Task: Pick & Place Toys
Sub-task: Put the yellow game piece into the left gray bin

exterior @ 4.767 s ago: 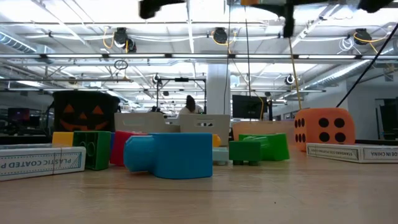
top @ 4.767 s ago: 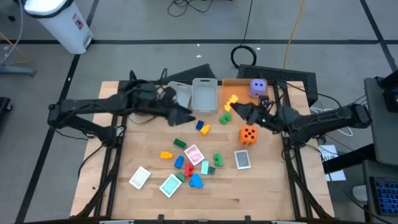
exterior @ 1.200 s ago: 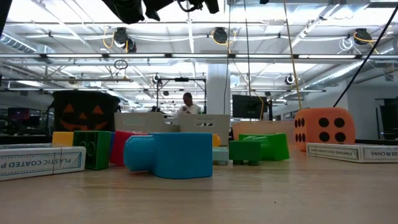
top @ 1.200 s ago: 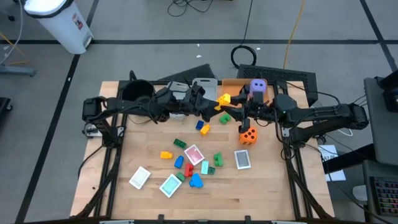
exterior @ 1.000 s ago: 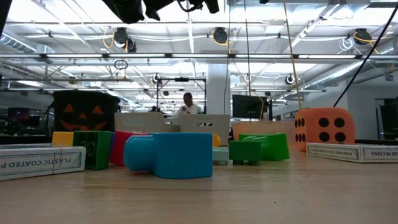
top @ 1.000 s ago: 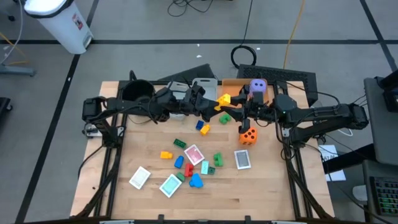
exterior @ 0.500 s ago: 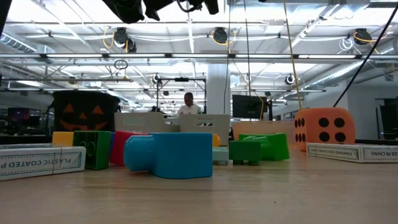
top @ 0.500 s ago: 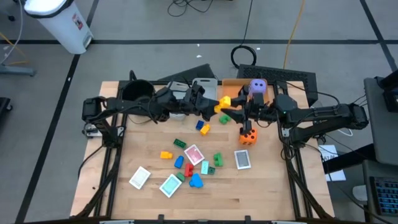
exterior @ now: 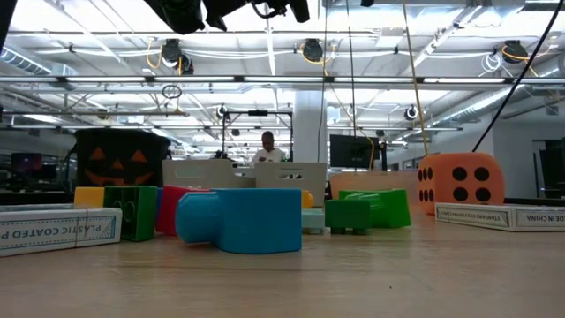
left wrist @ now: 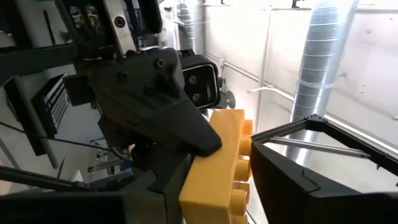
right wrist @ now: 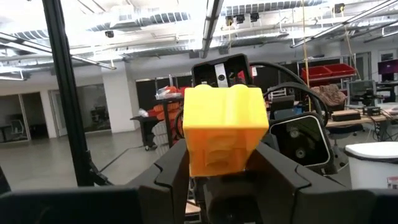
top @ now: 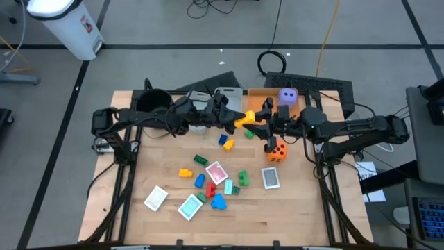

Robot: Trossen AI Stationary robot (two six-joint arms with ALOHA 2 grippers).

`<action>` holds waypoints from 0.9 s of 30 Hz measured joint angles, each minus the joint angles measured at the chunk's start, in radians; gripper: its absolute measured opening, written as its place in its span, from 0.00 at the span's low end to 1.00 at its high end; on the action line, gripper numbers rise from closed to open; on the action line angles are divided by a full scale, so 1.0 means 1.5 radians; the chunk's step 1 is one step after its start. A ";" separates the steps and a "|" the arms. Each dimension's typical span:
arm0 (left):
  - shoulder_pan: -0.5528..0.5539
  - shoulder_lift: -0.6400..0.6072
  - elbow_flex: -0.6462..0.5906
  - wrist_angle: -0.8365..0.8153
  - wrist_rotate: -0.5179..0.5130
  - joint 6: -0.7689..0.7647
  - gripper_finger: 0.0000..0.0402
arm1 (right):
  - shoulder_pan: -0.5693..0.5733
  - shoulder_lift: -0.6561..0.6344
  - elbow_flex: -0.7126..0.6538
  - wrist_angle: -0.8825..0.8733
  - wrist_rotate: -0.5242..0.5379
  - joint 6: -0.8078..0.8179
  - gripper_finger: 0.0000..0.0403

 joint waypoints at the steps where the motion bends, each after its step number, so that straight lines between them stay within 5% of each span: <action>1: 0.000 0.000 0.000 0.001 0.000 0.000 0.39 | -0.003 0.000 0.000 0.000 0.000 0.000 0.31; 27: 0.004 0.000 0.000 0.019 0.001 0.011 0.25 | -0.021 -0.002 0.000 -0.008 0.005 0.007 0.33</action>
